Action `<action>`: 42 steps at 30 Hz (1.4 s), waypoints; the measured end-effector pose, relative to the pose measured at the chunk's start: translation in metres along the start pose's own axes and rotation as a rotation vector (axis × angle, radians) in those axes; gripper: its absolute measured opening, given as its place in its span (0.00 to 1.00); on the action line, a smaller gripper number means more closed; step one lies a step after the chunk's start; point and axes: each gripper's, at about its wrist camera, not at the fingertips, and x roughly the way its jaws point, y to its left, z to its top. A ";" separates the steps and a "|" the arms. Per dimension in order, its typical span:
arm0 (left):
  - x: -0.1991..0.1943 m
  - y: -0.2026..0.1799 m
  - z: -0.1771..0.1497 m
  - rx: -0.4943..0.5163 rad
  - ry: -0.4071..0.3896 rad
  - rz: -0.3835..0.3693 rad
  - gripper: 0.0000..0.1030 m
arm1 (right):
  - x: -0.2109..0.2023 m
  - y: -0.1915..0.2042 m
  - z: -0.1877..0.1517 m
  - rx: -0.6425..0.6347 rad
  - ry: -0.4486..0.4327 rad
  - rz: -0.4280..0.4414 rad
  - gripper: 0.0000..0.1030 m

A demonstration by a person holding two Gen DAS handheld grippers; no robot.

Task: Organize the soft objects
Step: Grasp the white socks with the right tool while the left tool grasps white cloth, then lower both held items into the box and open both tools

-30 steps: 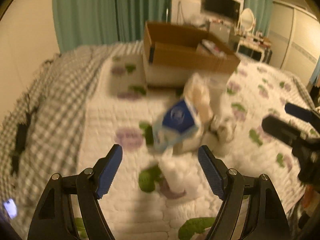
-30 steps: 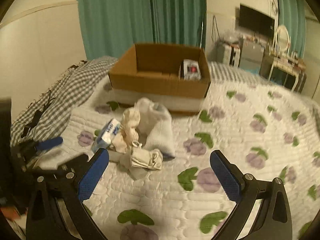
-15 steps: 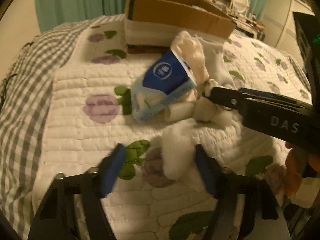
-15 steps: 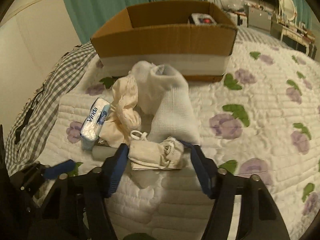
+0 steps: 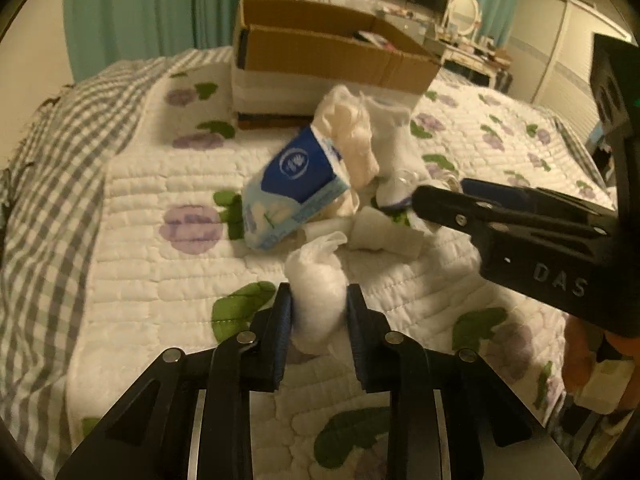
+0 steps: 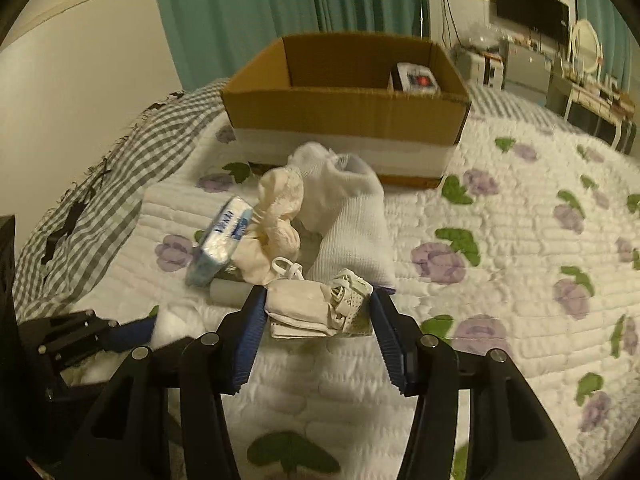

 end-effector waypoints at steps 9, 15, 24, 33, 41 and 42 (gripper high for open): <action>-0.036 -0.018 0.010 0.026 -0.060 0.046 0.25 | -0.061 0.003 0.005 -0.044 -0.124 -0.030 0.51; -0.066 -0.030 0.039 0.072 -0.139 0.068 0.25 | -0.091 0.003 0.025 -0.077 -0.205 -0.069 0.51; -0.092 -0.032 0.117 0.126 -0.285 0.073 0.25 | -0.106 -0.010 0.100 -0.117 -0.324 -0.097 0.51; -0.062 -0.017 0.193 0.123 -0.335 0.110 0.25 | -0.058 -0.026 0.193 -0.140 -0.347 -0.095 0.51; 0.011 0.001 0.232 0.124 -0.277 0.147 0.25 | 0.022 -0.053 0.237 -0.092 -0.258 -0.048 0.51; 0.023 0.005 0.235 0.122 -0.270 0.147 0.27 | 0.031 -0.057 0.240 -0.083 -0.253 -0.038 0.51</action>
